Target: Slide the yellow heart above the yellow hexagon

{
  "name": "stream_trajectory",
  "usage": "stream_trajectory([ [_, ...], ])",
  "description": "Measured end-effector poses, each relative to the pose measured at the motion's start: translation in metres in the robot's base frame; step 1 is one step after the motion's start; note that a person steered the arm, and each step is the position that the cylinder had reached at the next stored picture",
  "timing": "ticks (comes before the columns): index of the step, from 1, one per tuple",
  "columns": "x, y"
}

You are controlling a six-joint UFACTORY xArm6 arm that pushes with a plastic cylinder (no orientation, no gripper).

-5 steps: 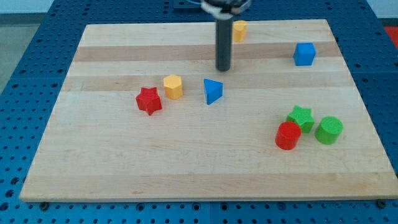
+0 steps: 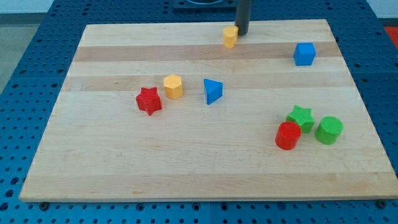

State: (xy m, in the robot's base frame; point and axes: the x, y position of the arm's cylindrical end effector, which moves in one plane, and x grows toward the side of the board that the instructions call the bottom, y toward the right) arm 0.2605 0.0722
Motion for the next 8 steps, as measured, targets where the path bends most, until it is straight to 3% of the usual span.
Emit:
stream_trajectory([
  [1,0.037,-0.003],
  [3,0.037,-0.003],
  [4,0.003,0.017],
  [5,-0.003,-0.013],
  [6,0.024,-0.106],
  [7,0.048,-0.147],
  [8,0.042,-0.187],
])
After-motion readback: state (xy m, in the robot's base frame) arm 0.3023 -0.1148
